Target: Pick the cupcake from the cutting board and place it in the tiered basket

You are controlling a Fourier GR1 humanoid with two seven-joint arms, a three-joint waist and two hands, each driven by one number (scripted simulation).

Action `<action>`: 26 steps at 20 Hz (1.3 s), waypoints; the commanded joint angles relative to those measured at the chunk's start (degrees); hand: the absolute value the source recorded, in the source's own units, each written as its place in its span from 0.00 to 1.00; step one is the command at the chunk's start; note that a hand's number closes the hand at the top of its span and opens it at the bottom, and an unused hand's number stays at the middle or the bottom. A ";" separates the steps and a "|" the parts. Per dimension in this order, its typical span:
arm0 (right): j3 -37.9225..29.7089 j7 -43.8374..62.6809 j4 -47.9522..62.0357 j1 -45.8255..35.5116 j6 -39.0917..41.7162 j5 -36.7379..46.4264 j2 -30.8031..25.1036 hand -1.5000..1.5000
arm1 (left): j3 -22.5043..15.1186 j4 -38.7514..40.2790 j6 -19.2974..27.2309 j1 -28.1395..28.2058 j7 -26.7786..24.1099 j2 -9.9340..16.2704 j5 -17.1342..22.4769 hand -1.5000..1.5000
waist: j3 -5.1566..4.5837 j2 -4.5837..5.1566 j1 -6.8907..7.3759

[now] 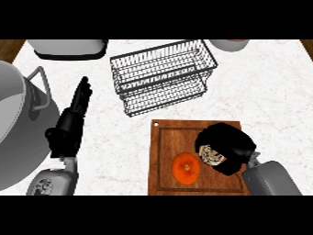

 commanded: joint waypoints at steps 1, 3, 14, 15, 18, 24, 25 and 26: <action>2.35 -1.05 -1.85 0.79 -6.95 2.93 0.88 1.00 | -0.30 -0.43 0.06 0.74 -0.51 -0.43 -0.01 0.50 | 0.03 -0.04 -0.08; 2.54 -0.89 0.12 2.16 -10.50 4.16 1.75 1.00 | -0.71 4.01 1.32 3.51 -6.62 -1.19 0.01 0.50 | 0.02 0.01 -0.14; 18.52 51.41 -3.25 1.50 1.76 14.55 10.94 1.00 | 1.11 1.56 -1.40 -0.52 -1.20 1.15 0.84 0.50 | -0.05 -0.31 1.24; 20.56 55.92 -3.76 0.94 1.00 13.43 10.95 1.00 | -0.37 2.13 1.07 -1.64 -0.68 -1.16 -0.65 0.50 | 0.03 -0.14 1.14; 26.62 68.88 -7.13 -2.42 2.17 9.18 11.01 1.00 | -1.73 2.69 -0.73 0.11 -2.19 -1.04 -0.60 0.50 | 0.01 -0.05 1.79; 31.86 88.76 -17.31 -13.56 8.22 0.28 11.06 1.00 | -2.49 2.00 0.95 1.37 -4.08 -1.17 -1.37 0.50 | -0.05 -0.15 1.61; 34.73 92.74 -20.47 -12.90 7.39 -0.26 11.07 1.00 | -1.10 1.04 -0.59 -0.26 -0.79 -0.57 -0.06 0.50 | -0.02 -0.28 1.36; 33.74 94.60 -23.19 -16.06 10.70 -2.05 11.06 1.00 | 0.95 2.47 -0.04 -2.52 -1.05 0.23 0.25 0.50 | -0.08 -0.30 1.30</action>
